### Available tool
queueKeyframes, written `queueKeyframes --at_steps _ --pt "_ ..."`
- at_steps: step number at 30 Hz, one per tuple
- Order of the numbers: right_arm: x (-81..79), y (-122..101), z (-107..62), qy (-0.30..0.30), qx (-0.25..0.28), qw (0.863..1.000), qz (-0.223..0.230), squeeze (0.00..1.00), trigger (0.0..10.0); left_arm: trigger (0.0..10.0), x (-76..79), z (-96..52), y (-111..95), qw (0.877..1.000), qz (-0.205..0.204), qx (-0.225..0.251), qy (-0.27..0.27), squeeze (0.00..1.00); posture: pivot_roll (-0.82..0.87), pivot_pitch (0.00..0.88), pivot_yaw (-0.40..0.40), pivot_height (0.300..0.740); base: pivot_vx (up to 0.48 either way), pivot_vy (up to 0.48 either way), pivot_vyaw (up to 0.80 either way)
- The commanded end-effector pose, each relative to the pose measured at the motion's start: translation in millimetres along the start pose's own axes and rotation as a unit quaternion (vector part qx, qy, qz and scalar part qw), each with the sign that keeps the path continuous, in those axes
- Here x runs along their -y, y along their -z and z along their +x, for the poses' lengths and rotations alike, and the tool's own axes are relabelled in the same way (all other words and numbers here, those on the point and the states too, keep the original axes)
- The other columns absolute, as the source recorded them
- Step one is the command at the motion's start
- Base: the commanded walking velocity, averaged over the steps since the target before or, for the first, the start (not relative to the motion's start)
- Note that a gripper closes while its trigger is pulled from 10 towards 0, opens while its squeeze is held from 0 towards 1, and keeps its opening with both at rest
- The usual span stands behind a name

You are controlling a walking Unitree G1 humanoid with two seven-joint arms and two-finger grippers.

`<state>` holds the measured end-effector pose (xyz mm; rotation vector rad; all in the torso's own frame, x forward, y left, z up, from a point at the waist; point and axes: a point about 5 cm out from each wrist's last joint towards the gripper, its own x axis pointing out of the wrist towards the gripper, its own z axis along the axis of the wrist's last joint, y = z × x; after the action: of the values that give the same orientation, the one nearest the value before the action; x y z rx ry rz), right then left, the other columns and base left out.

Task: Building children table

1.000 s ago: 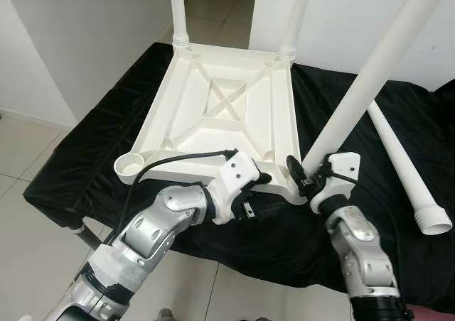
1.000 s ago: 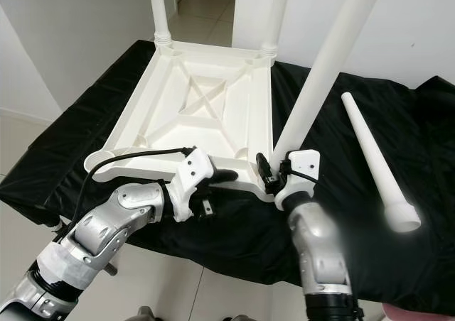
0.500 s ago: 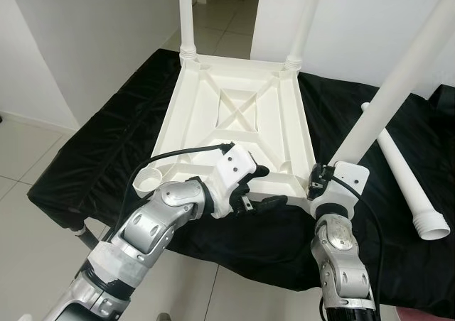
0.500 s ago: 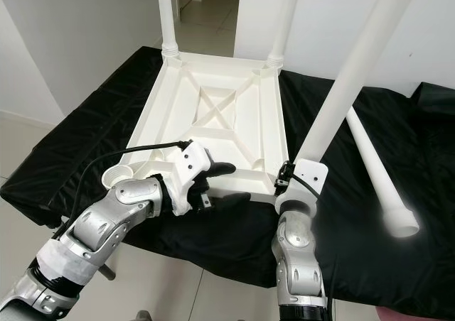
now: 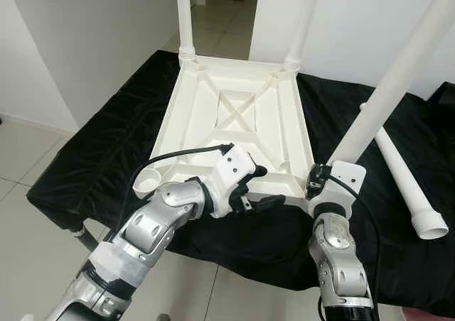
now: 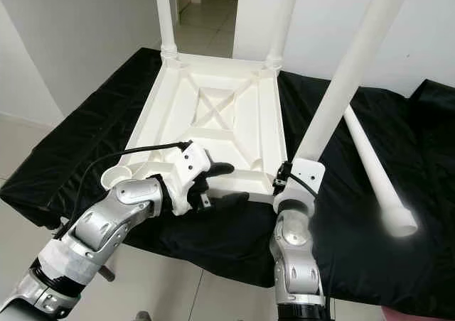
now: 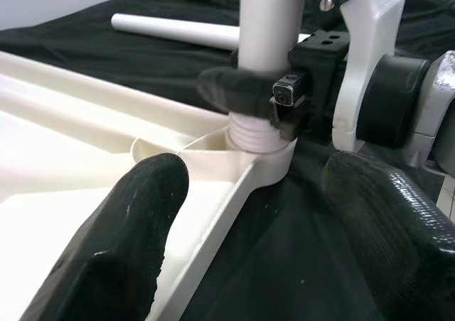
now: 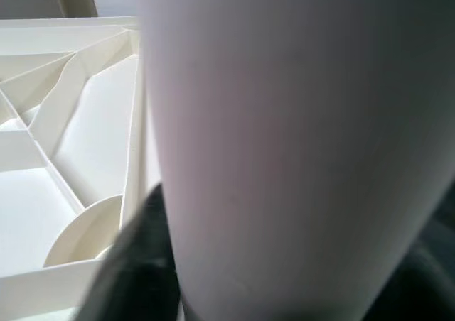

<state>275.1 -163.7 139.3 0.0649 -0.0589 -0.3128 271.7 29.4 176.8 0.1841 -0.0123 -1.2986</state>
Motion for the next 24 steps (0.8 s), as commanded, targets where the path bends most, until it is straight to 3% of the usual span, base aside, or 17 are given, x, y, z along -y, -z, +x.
queueKeyframes --at_steps 1,9,10,11,12,16,19,24 --pt "1.3 1 0.4 -0.018 -0.002 1.000 0.015 1.00 10.0 10.0 -0.8 0.2 0 1.000 0.005 0.001 0.008 0.00 -0.03 0.033 -0.060 0.740 0.000 0.000 0.00" --pt "3.5 -3 -2.8 -0.037 0.013 0.999 0.011 1.00 10.0 10.0 0.1 0.7 0 1.000 0.003 0.003 0.009 0.00 -0.05 0.043 -0.057 0.740 0.000 0.000 0.00" --pt "2.9 -3 -3.1 -0.054 0.016 0.998 0.014 0.64 10.0 10.0 -0.1 0.9 -1 1.000 0.003 0.003 0.009 0.00 -0.05 0.047 -0.055 0.740 0.000 0.000 0.00" --pt "2.4 -4 -3.3 -0.066 0.018 0.997 0.018 0.64 10.0 10.0 -0.2 1.0 -1 1.000 0.003 0.003 0.009 0.00 -0.05 0.047 -0.055 0.740 0.000 0.000 0.00" --pt "1.7 -6 -3.4 -0.088 0.025 0.996 0.016 0.00 10.0 10.0 -0.7 1.1 -1 1.000 0.003 0.003 0.009 0.00 -0.05 0.050 -0.052 0.740 0.000 0.000 0.00" --pt "2.0 -6 -1.7 -0.118 0.026 0.992 0.031 0.00 10.0 10.0 -1.3 0.9 -1 1.000 0.007 0.001 0.008 0.00 -0.04 0.053 -0.051 0.740 0.000 0.000 0.00" --pt "6.5 -13 3.8 -0.177 0.053 0.983 0.019 0.00 10.0 10.0 -1.9 0.3 -1 1.000 0.007 -0.001 0.008 0.00 -0.04 0.062 -0.039 0.740 0.000 0.000 0.00" --pt "12.2 -13 9.0 -0.250 0.046 0.967 -0.003 0.00 10.0 10.0 2.0 1.4 1 1.000 0.013 -0.007 0.015 0.00 -0.02 0.066 -0.043 0.740 0.000 0.000 0.00"
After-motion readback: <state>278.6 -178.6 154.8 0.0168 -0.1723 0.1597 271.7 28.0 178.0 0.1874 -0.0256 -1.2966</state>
